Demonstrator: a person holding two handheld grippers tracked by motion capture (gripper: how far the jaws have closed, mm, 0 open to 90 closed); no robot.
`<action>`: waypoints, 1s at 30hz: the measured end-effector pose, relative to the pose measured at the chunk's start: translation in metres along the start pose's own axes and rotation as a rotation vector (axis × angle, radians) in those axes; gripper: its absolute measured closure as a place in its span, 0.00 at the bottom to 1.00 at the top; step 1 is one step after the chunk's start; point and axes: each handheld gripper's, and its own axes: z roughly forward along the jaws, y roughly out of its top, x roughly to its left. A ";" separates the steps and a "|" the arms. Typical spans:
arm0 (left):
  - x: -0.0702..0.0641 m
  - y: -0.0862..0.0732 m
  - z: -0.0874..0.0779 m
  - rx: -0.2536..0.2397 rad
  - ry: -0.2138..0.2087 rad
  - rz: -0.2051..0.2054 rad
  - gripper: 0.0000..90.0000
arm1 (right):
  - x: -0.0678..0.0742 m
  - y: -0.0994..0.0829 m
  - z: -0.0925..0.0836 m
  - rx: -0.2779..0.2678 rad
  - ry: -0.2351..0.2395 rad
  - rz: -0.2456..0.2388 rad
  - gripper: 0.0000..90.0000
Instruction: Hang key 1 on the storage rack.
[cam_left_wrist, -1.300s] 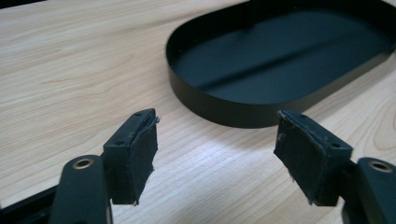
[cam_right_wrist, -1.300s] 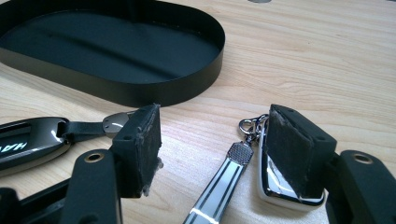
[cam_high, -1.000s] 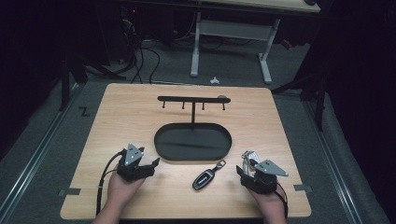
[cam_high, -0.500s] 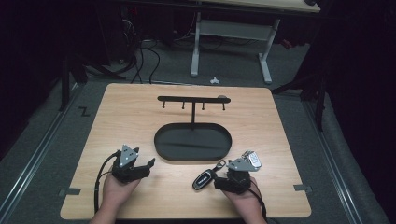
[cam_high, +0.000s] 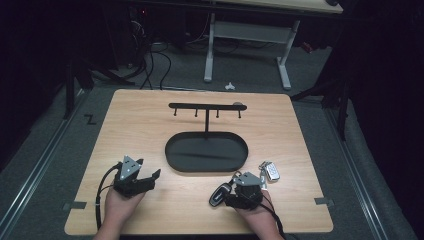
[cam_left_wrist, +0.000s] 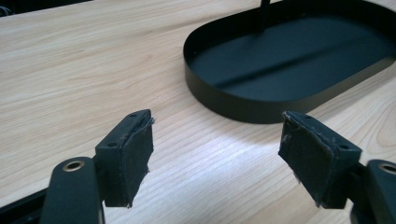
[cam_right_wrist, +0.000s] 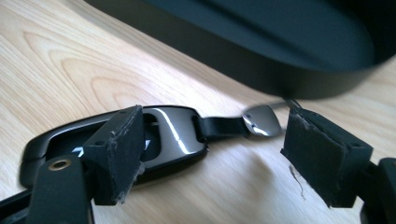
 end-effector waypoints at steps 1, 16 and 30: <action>-0.004 0.002 0.003 0.000 -0.014 0.006 0.29 | -0.002 -0.002 -0.001 0.002 -0.001 0.003 0.24; -0.028 0.018 0.033 0.017 -0.085 0.110 0.29 | -0.025 -0.027 -0.044 -0.048 -0.082 0.086 0.26; -0.021 0.013 0.023 0.019 -0.063 0.092 0.29 | -0.024 -0.027 -0.035 0.004 -0.040 0.061 0.39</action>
